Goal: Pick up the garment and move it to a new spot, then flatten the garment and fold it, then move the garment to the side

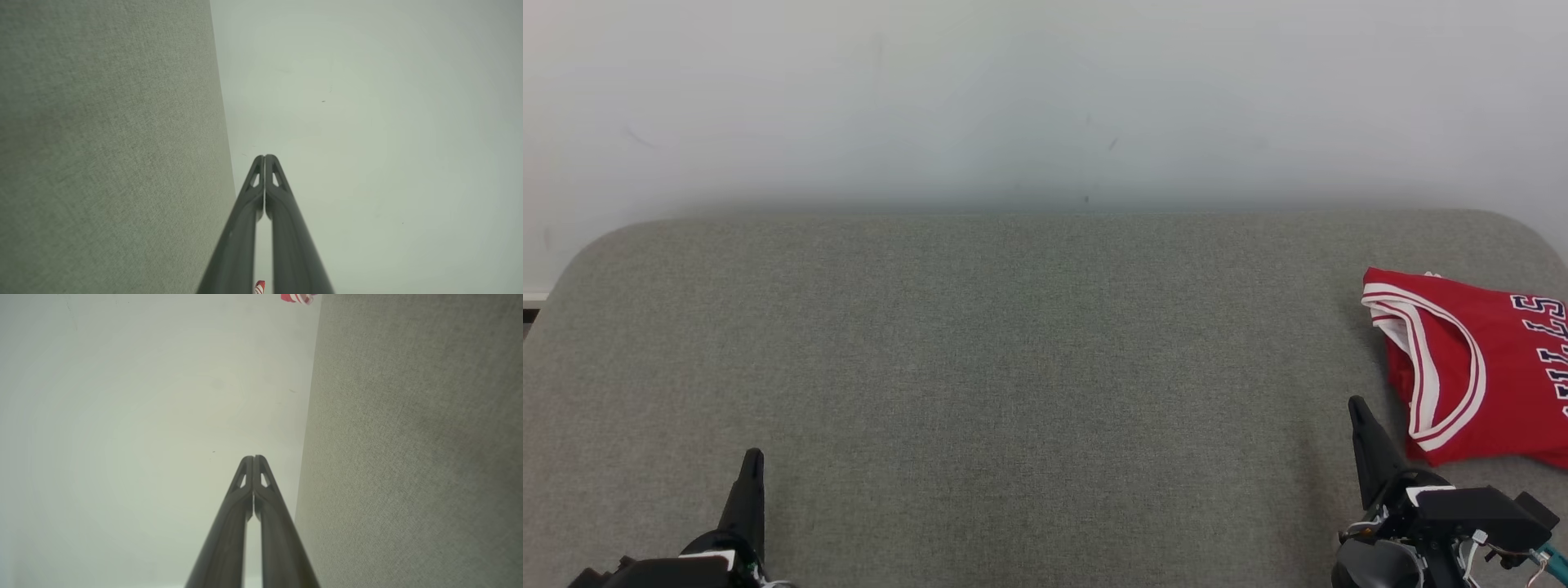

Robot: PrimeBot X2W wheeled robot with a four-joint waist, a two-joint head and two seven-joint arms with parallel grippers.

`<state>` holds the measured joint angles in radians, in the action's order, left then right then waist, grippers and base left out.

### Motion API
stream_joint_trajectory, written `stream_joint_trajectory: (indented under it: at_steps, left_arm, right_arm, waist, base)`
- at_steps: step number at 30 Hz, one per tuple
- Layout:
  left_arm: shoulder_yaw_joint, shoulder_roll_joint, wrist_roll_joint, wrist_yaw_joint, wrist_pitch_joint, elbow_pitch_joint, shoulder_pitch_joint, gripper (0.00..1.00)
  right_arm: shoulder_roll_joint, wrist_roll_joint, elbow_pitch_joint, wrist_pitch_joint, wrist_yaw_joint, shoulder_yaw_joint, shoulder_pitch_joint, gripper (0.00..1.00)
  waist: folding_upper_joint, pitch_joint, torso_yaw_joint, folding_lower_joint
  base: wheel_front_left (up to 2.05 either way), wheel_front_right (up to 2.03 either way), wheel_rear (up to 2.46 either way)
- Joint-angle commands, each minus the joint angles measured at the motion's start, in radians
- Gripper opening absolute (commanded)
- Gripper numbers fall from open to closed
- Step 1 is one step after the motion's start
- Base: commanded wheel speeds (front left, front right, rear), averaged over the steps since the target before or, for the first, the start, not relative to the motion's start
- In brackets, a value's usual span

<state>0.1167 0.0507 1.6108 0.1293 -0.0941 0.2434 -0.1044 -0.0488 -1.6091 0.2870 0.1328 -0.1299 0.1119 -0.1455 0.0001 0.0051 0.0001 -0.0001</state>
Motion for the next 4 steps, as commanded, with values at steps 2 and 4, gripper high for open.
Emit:
stream_joint_trajectory:
  at_steps: [2,4]
  left_arm:
    - [0.003,-0.001,0.004,0.002,-0.002,-0.003,-0.004,0.0]
    - [0.003,-0.001,0.004,0.002,-0.002,-0.003,-0.004,0.0]
  right_arm:
    - [-0.003,0.0,0.0,0.003,-0.001,0.001,-0.011,0.0]
    - [-0.003,0.0,0.0,0.003,-0.001,0.001,-0.011,0.0]
  waist:
    - [-0.0001,0.0,0.0,0.0001]
    - [-0.0001,0.0,0.0,0.0001]
  base:
    - [0.0,0.0,0.0]
    - [0.0,0.0,0.0]
